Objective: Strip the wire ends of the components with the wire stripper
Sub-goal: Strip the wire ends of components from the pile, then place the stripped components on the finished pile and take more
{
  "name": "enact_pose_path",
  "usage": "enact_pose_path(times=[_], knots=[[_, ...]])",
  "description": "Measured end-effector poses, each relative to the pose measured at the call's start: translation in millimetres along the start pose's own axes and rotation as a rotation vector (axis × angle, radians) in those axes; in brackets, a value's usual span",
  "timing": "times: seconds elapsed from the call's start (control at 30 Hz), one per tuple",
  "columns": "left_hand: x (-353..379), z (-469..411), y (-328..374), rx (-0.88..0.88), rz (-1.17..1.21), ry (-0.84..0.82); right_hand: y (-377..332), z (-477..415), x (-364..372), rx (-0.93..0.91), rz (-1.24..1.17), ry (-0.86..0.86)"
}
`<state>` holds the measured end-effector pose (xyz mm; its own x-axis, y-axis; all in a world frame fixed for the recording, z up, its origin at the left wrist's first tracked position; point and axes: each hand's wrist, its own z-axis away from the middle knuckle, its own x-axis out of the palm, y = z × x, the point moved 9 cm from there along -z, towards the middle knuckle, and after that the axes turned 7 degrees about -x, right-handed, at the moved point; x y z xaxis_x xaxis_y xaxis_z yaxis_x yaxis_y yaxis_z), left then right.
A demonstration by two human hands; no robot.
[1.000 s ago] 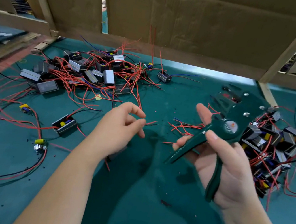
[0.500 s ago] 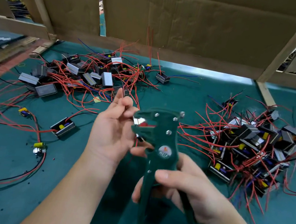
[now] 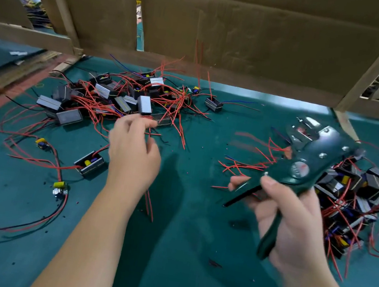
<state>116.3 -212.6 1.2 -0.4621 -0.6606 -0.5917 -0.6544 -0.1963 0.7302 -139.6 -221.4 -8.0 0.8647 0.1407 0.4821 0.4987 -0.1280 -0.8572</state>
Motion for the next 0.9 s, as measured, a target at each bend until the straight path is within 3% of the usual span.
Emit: enact_pose_path(times=[0.1,0.2,0.27,0.43,0.67,0.8,0.9], knots=[[-20.6,-8.1,-19.7,-0.14,-0.053,0.141,5.6,-3.1,-5.7,0.085,-0.059,0.04],[-54.1,-8.3,-15.6,-0.087,0.045,0.367,13.5,-0.3,0.1,0.172,-0.084,0.005],[-66.5,-10.4,-21.6,-0.111,0.008,0.409,17.8,2.8,6.0,0.215,-0.091,-0.042],[-66.2,-55.7,-69.7,-0.433,-0.285,0.143,31.9,10.3,13.1,0.341,-0.138,-0.073],[-19.4,-108.2,-62.2,-0.071,-0.769,-0.15,47.0,15.6,9.2,0.483,-0.091,-0.076],[-20.8,-118.1,-58.3,0.032,-0.798,-0.055,50.9,16.0,8.8,0.504,-0.098,-0.078],[-17.2,-121.4,-61.9,0.02,-0.804,-0.112,52.8,17.1,9.6,0.507,-0.1,-0.089]])
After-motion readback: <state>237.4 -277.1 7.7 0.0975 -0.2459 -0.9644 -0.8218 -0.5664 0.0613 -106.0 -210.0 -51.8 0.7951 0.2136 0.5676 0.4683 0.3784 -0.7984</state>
